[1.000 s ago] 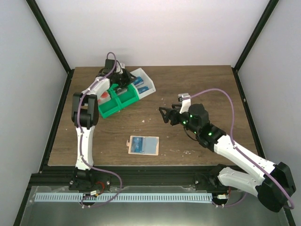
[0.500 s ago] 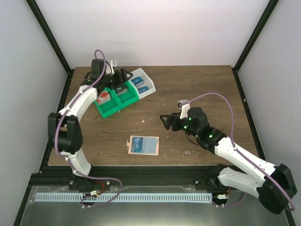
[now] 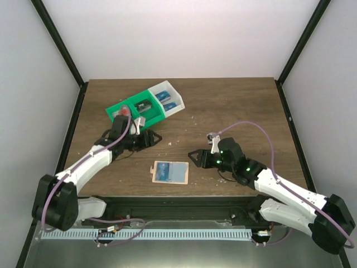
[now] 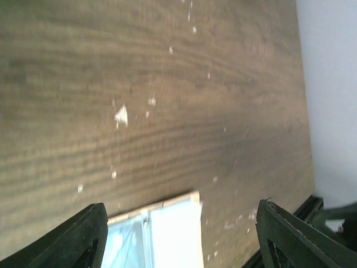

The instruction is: Take the credit cards out of the card holder

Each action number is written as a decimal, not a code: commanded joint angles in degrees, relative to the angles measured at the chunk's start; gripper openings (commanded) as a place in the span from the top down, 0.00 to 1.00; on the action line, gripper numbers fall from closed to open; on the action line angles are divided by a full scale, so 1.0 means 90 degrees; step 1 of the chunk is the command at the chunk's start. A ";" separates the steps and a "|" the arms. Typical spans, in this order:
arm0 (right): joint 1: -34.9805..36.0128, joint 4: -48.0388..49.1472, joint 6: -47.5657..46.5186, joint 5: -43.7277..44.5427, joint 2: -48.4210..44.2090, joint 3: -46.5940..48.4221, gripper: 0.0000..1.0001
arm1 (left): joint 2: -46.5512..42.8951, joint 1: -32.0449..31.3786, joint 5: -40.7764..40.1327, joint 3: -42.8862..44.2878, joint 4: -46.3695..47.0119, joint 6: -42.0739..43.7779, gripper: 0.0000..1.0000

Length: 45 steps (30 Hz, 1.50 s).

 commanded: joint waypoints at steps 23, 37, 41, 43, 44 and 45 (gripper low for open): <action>0.1380 0.1666 0.1158 -0.0014 0.2538 0.0294 0.63 | -0.2185 -0.0261 0.1654 -0.3301 0.2699 -0.1919 0.24; 0.1450 0.1201 0.1060 0.0071 0.4209 0.1413 0.65 | -0.1839 -0.0289 0.1918 -0.3595 0.3648 -0.2665 0.21; 0.1461 0.1285 0.1128 -0.0078 0.4475 0.1538 0.65 | -0.1570 -0.0320 0.2118 -0.3517 0.3811 -0.2776 0.21; 0.1462 0.1285 0.1154 -0.0131 0.4645 0.1609 0.66 | -0.1569 -0.0333 0.2063 -0.3513 0.3813 -0.2787 0.20; 0.1462 0.1312 0.1156 -0.0157 0.4723 0.1640 0.66 | -0.1571 -0.0329 0.2028 -0.3527 0.3805 -0.2782 0.20; 0.1455 0.1342 0.1167 -0.0195 0.4794 0.1654 0.66 | -0.1558 -0.0339 0.1974 -0.3539 0.3804 -0.2771 0.20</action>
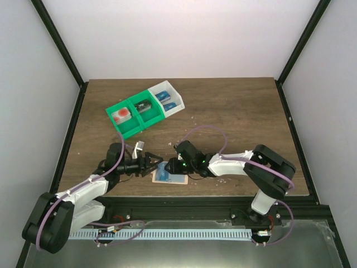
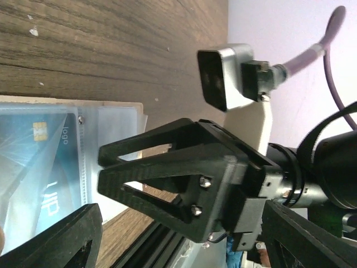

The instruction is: Take the credit cards out of the card holder

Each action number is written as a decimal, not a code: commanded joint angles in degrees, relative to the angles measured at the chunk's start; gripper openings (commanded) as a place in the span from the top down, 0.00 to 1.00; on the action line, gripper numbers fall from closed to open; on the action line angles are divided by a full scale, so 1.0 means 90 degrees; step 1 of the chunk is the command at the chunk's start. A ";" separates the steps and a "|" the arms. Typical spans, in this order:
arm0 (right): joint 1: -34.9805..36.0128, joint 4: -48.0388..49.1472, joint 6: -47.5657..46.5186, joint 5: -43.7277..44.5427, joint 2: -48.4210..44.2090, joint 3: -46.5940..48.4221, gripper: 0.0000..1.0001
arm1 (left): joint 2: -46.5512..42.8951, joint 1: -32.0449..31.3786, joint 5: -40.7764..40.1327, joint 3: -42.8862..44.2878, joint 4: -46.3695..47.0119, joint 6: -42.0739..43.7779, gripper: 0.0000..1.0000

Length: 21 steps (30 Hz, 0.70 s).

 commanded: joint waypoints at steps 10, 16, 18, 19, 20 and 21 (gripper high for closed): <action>0.0153 -0.0455 -0.0186 0.0298 0.0587 0.0410 0.71 | 0.0682 -0.0037 -0.0792 -0.0081 -0.0332 0.0895 0.19; 0.0211 -0.0591 -0.0278 0.0482 0.0620 0.0276 0.75 | 0.0952 -0.0036 -0.0818 -0.0319 0.0088 0.0806 0.18; 0.0223 -0.0623 -0.0301 0.0618 0.0611 0.0234 0.79 | 0.0959 -0.0031 -0.0879 -0.0339 0.0080 0.0827 0.18; 0.0227 -0.0638 -0.0317 0.0668 0.0613 0.0216 0.80 | 0.0956 -0.0041 -0.0935 -0.0336 0.0043 0.0872 0.18; 0.0227 -0.0638 -0.0333 0.0692 0.0620 0.0186 0.81 | 0.0964 -0.0030 -0.1017 -0.0334 -0.0014 0.0937 0.18; 0.0232 -0.0639 -0.0351 0.0710 0.0624 0.0168 0.82 | 0.0980 -0.0031 -0.1080 -0.0328 -0.0069 0.1009 0.19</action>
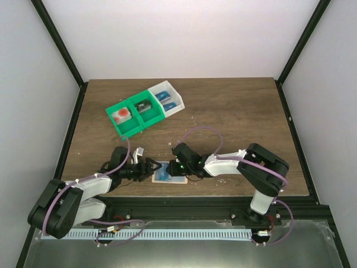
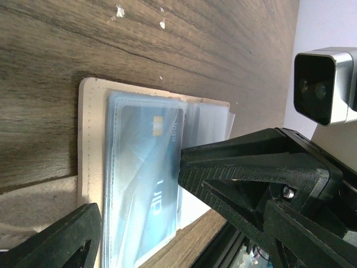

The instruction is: Take the credit cards out of the card holder

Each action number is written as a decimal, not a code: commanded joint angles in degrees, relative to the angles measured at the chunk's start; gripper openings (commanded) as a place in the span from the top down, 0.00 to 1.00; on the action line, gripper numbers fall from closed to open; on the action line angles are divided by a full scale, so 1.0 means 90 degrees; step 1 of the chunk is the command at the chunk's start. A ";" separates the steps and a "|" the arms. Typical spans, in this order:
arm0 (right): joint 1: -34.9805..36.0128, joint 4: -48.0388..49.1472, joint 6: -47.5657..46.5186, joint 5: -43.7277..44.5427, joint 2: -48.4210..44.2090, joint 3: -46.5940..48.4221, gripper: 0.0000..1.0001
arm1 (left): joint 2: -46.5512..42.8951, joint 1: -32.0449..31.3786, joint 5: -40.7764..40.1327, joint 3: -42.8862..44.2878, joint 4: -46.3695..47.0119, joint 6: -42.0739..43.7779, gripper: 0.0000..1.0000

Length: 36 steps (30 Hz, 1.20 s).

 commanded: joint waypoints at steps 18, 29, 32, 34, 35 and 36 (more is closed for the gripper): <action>0.0076 0.0303 -0.0276 0.0374 0.0108 -0.0657 1.00 | 0.0271 -0.0016 0.0244 -0.0174 0.0642 -0.0054 0.23; 0.0076 0.0505 -0.0276 0.0290 0.0094 -0.0744 0.99 | -0.0395 -0.0012 0.0327 -0.0091 0.0328 -0.0294 0.32; 0.0076 0.0555 -0.0263 0.0253 0.0079 -0.0766 1.00 | -0.0567 -0.0017 0.0320 -0.0081 0.0256 -0.0328 0.34; 0.0076 0.0625 -0.0231 0.0214 0.0069 -0.0796 0.99 | -0.0606 -0.0014 0.0308 -0.0073 0.0227 -0.0329 0.35; 0.0071 0.0671 -0.0214 0.0184 0.0065 -0.0820 0.99 | -0.0597 -0.0019 0.0311 -0.0076 0.0226 -0.0321 0.35; 0.0076 0.0713 -0.0200 0.0152 0.0057 -0.0838 0.99 | -0.0585 -0.0014 0.0317 -0.0064 0.0216 -0.0309 0.35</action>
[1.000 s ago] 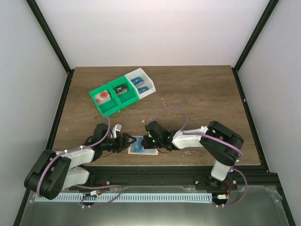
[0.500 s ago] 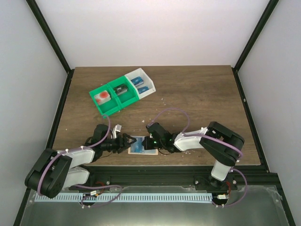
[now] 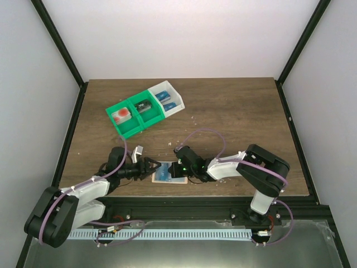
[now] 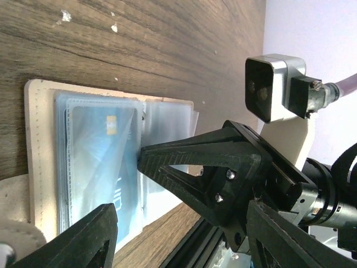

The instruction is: Take the credit cards out of the card holder

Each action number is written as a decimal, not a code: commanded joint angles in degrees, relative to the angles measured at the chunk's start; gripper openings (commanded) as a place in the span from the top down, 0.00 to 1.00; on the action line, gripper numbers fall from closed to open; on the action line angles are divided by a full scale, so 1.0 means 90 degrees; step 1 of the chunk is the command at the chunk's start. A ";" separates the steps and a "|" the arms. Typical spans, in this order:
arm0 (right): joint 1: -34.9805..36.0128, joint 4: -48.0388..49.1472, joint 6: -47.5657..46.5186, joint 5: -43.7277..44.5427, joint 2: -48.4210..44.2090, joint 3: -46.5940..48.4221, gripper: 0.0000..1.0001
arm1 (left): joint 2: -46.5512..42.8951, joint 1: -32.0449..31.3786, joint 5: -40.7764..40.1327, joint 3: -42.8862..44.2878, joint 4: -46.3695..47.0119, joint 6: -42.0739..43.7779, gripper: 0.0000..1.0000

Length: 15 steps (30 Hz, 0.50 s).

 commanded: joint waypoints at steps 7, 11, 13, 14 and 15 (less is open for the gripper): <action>0.0052 -0.0092 0.0076 -0.0089 0.0107 -0.0337 1.00 | -0.0050 -0.0014 -0.0247 0.0149 -0.0487 0.0401 0.29; 0.0052 -0.0072 0.0075 -0.0114 0.0092 -0.0333 0.99 | 0.0214 -0.0013 -0.0215 0.0158 -0.0363 0.0504 0.27; 0.0045 -0.0072 0.0066 -0.0115 0.0081 -0.0320 1.00 | 0.0339 -0.0014 -0.0174 0.0151 -0.0220 0.0497 0.26; 0.0051 -0.0079 0.0062 -0.0111 0.0074 -0.0313 1.00 | 0.0379 -0.0012 -0.0164 0.0147 -0.0181 0.0500 0.26; 0.0052 -0.0088 0.0054 -0.0113 0.0078 -0.0303 0.99 | 0.0416 -0.0007 -0.0150 0.0153 -0.0136 0.0496 0.26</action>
